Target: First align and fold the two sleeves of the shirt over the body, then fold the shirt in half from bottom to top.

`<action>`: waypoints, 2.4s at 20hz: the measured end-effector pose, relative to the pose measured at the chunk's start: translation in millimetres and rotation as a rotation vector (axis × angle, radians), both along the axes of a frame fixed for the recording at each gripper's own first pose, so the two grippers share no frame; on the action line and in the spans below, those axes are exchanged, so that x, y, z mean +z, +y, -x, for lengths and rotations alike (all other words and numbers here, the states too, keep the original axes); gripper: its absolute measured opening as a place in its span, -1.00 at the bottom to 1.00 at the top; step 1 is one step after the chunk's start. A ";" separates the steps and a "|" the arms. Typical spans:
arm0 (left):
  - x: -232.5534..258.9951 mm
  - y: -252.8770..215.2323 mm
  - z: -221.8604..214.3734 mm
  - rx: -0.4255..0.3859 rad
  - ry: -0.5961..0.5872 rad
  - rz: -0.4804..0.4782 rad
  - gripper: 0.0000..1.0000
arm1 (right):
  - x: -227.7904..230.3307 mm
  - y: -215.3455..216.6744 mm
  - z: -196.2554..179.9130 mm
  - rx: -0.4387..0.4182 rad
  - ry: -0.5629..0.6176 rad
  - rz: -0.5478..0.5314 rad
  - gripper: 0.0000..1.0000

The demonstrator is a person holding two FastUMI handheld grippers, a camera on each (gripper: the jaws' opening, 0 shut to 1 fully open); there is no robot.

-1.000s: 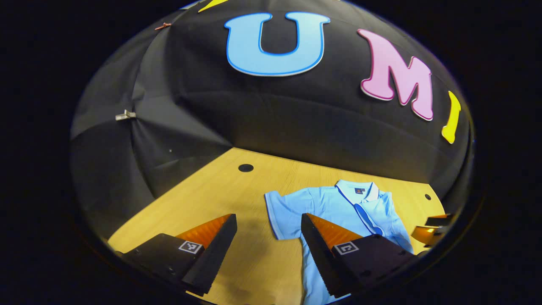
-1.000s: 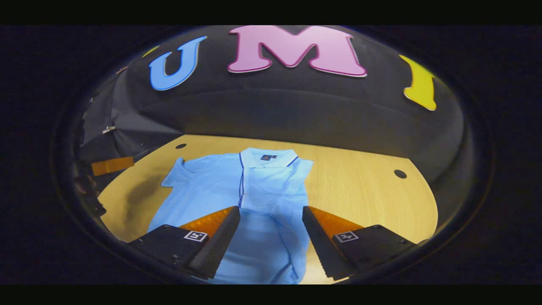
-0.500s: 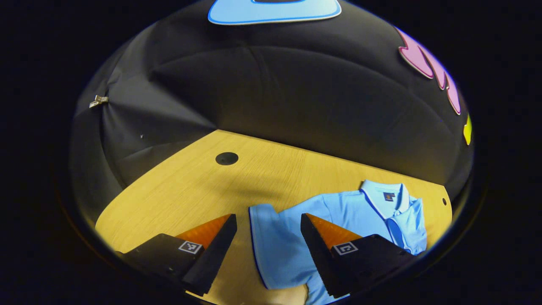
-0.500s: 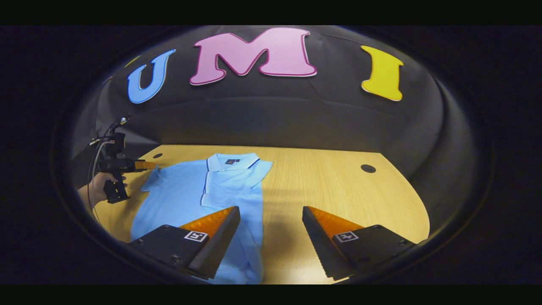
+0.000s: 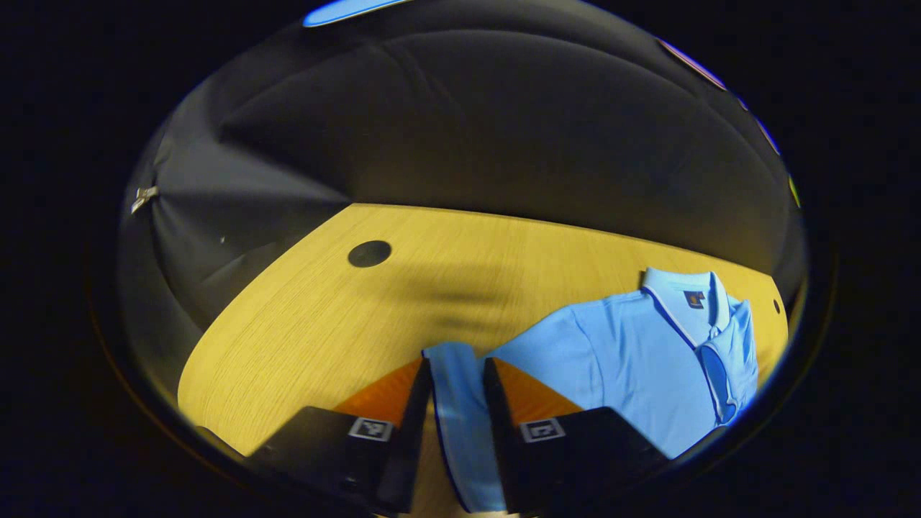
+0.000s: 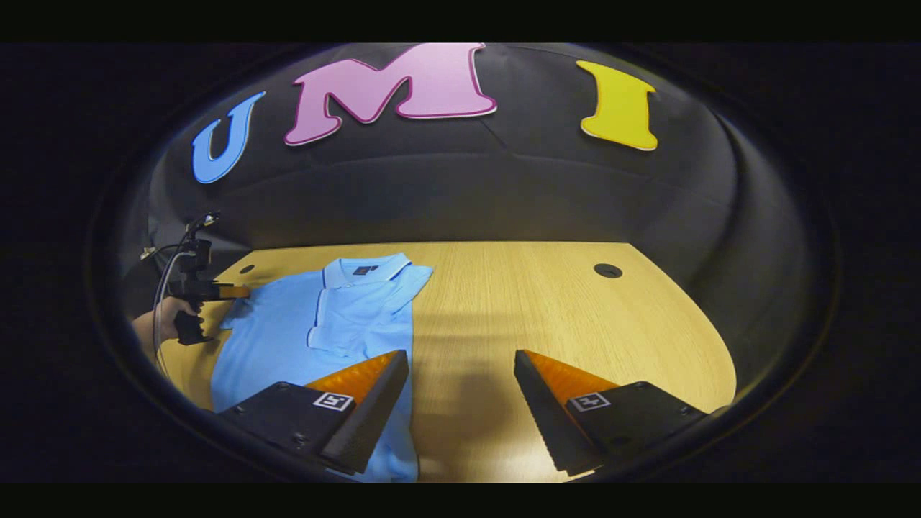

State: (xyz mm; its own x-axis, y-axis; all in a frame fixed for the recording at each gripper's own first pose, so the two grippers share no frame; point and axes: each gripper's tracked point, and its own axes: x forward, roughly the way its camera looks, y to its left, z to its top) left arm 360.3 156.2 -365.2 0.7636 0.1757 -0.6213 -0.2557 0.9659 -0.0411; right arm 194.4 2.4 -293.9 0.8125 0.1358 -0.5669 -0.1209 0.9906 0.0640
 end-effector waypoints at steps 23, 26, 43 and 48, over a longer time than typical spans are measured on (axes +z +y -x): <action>99.0 -243.8 4.7 -0.342 -0.118 0.162 -0.77 | 7.4 -26.9 30.8 -0.001 -0.006 -0.012 0.83; 102.4 -293.1 26.9 -0.455 -0.122 0.286 -0.19 | 9.7 -24.3 42.3 -0.014 -0.011 -0.023 0.88; 85.1 -180.4 323.6 -0.330 -0.058 0.119 0.94 | -8.5 40.3 209.4 0.011 0.127 -0.045 0.89; 35.4 -175.4 396.2 -0.331 0.072 0.076 0.95 | -29.8 50.6 255.9 0.023 0.186 -0.019 0.89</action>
